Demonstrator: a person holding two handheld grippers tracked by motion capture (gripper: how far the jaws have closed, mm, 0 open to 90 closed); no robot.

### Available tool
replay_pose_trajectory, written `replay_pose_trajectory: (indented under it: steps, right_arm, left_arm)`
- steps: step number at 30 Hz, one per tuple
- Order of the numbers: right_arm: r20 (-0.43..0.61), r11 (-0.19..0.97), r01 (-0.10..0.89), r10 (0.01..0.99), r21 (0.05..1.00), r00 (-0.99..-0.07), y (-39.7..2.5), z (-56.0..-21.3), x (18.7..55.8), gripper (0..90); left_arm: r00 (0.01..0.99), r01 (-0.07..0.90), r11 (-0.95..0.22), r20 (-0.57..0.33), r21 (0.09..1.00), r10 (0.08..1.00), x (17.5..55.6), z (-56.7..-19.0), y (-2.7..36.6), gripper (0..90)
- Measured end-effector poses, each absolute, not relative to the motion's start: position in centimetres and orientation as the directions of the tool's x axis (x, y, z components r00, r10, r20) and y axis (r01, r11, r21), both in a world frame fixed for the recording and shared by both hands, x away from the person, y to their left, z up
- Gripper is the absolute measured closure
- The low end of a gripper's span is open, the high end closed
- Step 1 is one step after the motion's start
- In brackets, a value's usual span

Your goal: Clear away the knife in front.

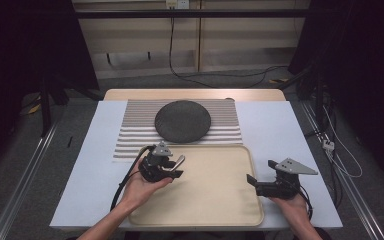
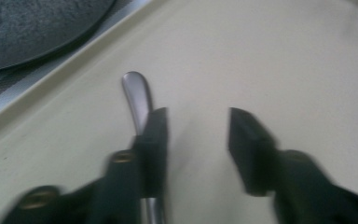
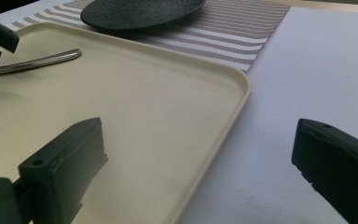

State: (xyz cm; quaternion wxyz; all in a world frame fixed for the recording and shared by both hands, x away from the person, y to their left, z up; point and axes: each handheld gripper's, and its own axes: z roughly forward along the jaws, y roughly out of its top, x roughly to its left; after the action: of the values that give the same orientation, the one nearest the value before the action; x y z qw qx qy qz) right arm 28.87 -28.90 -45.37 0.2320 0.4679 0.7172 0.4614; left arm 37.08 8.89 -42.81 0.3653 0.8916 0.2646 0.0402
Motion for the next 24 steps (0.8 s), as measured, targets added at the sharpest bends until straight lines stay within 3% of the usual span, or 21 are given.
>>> replay_pose_trajectory:
  steps: [4,9,16,19,24]
  right_arm:
    - [0.101,0.133,0.457,0.886,0.879,-0.452,-28.9,-45.3,28.8,2.9]
    - [0.1,0.136,0.459,0.886,0.878,-0.453,-28.8,-45.3,29.0,3.0]
    - [0.095,0.138,0.457,0.888,0.879,-0.45,-28.9,-45.3,28.8,3.0]
    - [0.096,0.137,0.457,0.887,0.879,-0.451,-28.9,-45.3,28.8,3.0]
    - [0.094,0.14,0.456,0.886,0.879,-0.453,-28.8,-45.3,28.9,3.0]
  left_arm:
    - [0.861,0.442,-0.624,-0.109,0.645,0.496,37.1,-43.5,8.2,90.0]
    - [0.855,0.433,-0.662,-0.047,0.611,0.516,37.0,-44.2,7.6,90.0]
    - [0.863,0.437,-0.647,-0.087,0.625,0.498,37.7,-44.6,8.2,90.0]
    - [0.858,0.416,-0.653,-0.035,0.633,0.512,37.6,-44.6,8.4,90.0]
    - [0.859,0.403,-0.643,-0.025,0.651,0.512,37.7,-44.8,8.6,90.0]
